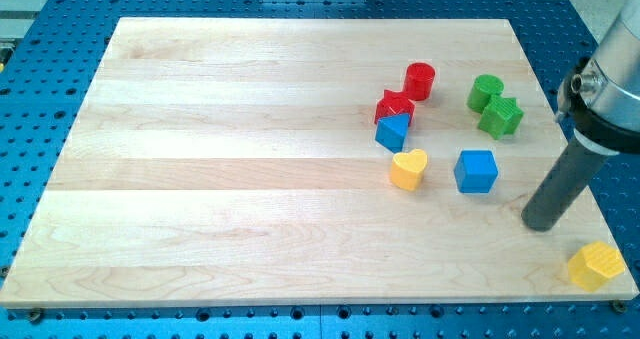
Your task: Move the cube above the hexagon
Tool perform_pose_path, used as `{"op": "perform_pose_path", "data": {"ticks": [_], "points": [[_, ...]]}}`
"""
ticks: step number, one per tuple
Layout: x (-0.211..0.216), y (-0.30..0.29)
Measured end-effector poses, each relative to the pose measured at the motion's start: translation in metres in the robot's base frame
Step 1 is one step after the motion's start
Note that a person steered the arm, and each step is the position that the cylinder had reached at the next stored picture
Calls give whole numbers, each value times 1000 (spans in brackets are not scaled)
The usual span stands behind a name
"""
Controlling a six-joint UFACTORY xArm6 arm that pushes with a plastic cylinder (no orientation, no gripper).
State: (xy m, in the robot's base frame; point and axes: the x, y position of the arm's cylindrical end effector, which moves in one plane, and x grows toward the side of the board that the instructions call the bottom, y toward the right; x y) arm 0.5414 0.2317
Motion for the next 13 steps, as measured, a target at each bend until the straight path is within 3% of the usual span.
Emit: {"op": "perform_pose_path", "data": {"ticks": [3, 5, 8, 11, 13], "points": [[2, -1], [-100, 2], [-98, -49], [-30, -97], [-25, -48]]}}
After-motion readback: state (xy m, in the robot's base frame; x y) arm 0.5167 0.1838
